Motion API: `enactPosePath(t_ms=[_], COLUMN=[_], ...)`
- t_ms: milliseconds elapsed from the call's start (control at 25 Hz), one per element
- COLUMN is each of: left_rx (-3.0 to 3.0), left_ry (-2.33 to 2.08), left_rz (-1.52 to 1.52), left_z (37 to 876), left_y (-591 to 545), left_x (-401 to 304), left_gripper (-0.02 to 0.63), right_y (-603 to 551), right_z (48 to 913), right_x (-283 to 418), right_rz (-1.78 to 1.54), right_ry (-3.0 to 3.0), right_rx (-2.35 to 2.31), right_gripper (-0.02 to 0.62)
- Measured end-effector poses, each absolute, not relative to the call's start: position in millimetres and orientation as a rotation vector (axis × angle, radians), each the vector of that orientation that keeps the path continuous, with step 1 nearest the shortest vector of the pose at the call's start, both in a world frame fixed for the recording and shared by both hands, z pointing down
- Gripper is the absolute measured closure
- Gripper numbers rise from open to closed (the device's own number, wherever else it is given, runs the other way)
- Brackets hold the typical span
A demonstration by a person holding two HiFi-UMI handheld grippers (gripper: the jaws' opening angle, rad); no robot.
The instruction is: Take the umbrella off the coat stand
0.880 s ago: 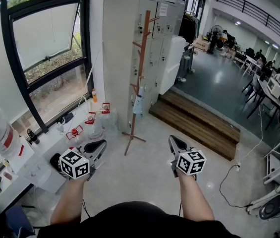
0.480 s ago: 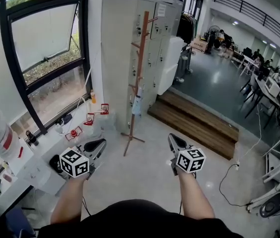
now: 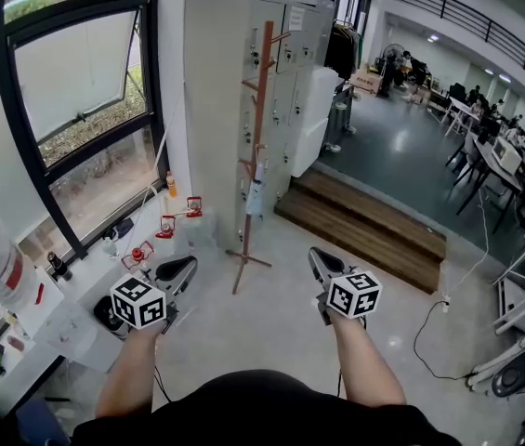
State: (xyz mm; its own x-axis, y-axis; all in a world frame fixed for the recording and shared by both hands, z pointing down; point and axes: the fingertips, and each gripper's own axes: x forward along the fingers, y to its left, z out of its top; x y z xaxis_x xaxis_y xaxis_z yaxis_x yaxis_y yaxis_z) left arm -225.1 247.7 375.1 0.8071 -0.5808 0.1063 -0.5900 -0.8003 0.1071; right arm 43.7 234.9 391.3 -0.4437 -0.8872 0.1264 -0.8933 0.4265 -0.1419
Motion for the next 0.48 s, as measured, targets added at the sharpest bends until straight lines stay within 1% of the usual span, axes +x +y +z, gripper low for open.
enactPosePath(t_ms=[480], left_rx=[2.826], left_ry=[-0.951], left_rz=[0.151], left_z=[396], left_y=[185], left_x=[-212], left_gripper=[0.578], right_y=[175], right_z=[412], right_x=[58], right_rz=[0.354], right_ry=[-2.642], right_rx=[1.613], right_gripper=[0.583])
